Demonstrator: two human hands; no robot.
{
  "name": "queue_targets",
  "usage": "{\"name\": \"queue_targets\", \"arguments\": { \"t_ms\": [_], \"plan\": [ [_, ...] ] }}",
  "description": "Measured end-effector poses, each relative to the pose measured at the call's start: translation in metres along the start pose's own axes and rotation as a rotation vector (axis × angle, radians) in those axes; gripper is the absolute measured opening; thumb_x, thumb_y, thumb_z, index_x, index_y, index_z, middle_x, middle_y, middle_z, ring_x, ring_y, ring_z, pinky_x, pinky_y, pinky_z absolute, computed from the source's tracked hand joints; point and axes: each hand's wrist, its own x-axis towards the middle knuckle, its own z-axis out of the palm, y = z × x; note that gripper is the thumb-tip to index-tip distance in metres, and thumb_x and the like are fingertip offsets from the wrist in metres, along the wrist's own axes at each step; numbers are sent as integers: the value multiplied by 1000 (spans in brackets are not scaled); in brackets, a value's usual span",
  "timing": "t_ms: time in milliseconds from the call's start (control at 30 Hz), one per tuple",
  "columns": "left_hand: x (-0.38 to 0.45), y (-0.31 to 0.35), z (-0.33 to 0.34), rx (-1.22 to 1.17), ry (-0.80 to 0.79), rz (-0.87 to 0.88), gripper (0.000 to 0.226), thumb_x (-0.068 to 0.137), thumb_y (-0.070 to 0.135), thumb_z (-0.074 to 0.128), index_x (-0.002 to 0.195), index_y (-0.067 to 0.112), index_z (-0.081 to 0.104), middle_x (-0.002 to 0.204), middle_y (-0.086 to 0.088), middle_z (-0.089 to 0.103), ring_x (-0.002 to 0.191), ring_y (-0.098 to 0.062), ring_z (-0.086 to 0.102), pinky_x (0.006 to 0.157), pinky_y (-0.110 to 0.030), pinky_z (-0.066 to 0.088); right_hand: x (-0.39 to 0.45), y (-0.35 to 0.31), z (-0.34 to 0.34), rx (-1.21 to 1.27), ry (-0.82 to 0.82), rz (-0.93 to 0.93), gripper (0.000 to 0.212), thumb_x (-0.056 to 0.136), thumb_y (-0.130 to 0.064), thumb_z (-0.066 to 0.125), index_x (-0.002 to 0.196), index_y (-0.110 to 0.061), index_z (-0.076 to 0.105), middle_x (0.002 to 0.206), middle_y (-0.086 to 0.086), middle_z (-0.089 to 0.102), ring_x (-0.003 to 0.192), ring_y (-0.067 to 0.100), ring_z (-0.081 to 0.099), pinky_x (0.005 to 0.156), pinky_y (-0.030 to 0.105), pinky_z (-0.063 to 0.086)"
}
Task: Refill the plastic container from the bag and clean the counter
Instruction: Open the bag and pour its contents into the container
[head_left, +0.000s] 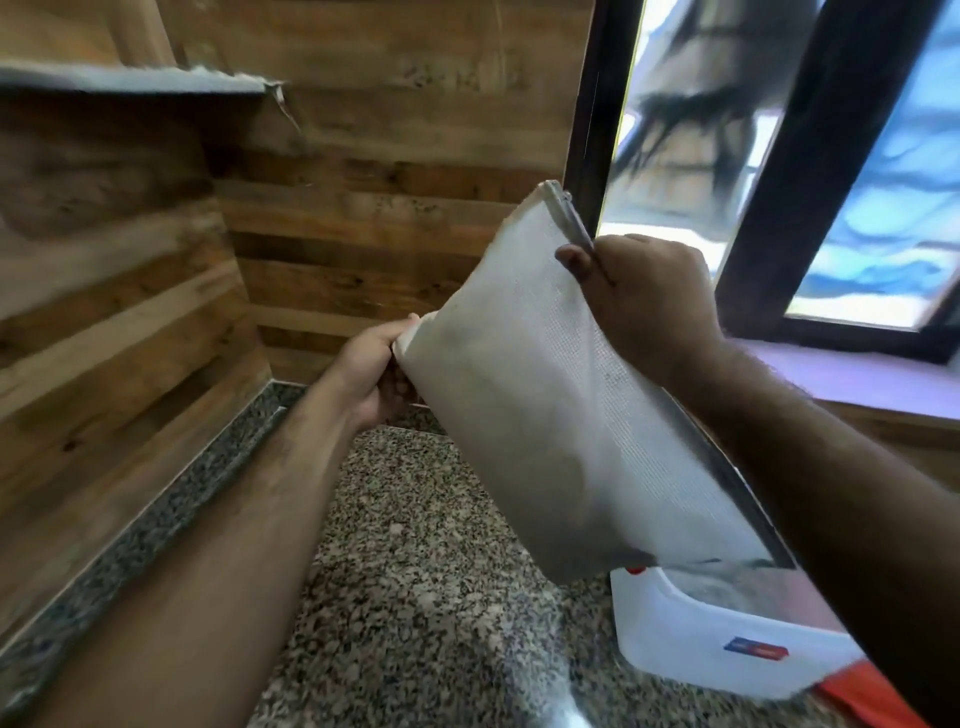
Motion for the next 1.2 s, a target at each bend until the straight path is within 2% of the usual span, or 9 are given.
{"name": "queue_targets", "arguments": {
  "t_ms": [100, 267, 400, 500, 700, 767, 1033, 1167, 1200],
  "plan": [
    [-15, 15, 11, 4, -12, 54, 38, 96, 51, 64, 76, 20, 73, 73, -5, 52, 61, -21, 46, 57, -30, 44, -8, 20, -14, 35, 18, 29, 54, 111, -50, 46, 66, -20, 43, 57, 0, 42, 48, 28, 40, 56, 32, 29],
    [-47, 48, 55, 50, 23, 191, 56, 108, 42, 53, 56, 22, 47, 43, 6, 36, 35, -10, 30, 39, -17, 25, -21, 52, -37, 46, 17, 71, 52, 111, -44, 48, 67, -17, 45, 57, 0, 44, 49, 26, 39, 58, 31, 26],
    [-58, 58, 93, 40, 115, 272, 57, 106, 37, 58, 52, 20, 50, 44, 6, 38, 36, -10, 31, 40, -17, 25, -36, 82, -44, 98, -34, 164, 62, 111, -52, 43, 71, -6, 57, 60, 8, 56, 52, 29, 50, 52, 35, 35],
    [-63, 58, 120, 24, 170, 347, 51, 104, 31, 62, 56, 20, 52, 44, 4, 41, 37, -11, 33, 44, -19, 25, -51, 95, -48, 141, 8, 188, 48, 111, -41, 52, 70, -17, 48, 58, 1, 46, 47, 17, 38, 50, 23, 24],
    [-68, 47, 164, 66, 201, 382, 48, 104, 24, 60, 57, 19, 48, 41, 4, 42, 33, -10, 33, 41, -17, 25, -92, 132, -45, 214, -38, 290, 48, 112, -41, 51, 70, -17, 47, 57, -5, 42, 48, 13, 39, 51, 27, 24],
    [-71, 43, 179, 87, 216, 391, 49, 104, 23, 59, 57, 19, 47, 41, 5, 42, 32, -9, 33, 41, -17, 25, -107, 144, -44, 244, -36, 308, 47, 112, -37, 53, 70, -18, 46, 57, -10, 40, 51, 1, 40, 50, 22, 25],
    [-82, 31, 228, 205, 264, 412, 42, 106, 26, 58, 65, 20, 49, 47, 6, 44, 36, -8, 36, 40, -18, 26, -150, 181, -38, 407, 16, 370, 39, 112, -28, 55, 74, -18, 50, 62, -17, 46, 58, -5, 57, 52, 5, 35],
    [-88, 31, 251, 287, 267, 454, 42, 103, 25, 59, 62, 21, 49, 47, 5, 44, 36, -8, 37, 41, -19, 27, -166, 199, -39, 423, 36, 375, 57, 110, -55, 42, 76, -13, 59, 65, 0, 60, 57, 4, 58, 52, 9, 37],
    [-90, 30, 256, 313, 264, 467, 42, 102, 25, 59, 61, 21, 50, 49, 3, 45, 38, -9, 38, 41, -20, 28, -170, 204, -38, 420, 30, 386, 66, 109, -61, 39, 77, -8, 62, 68, 5, 64, 58, 9, 59, 52, 18, 45]
  ]
}}
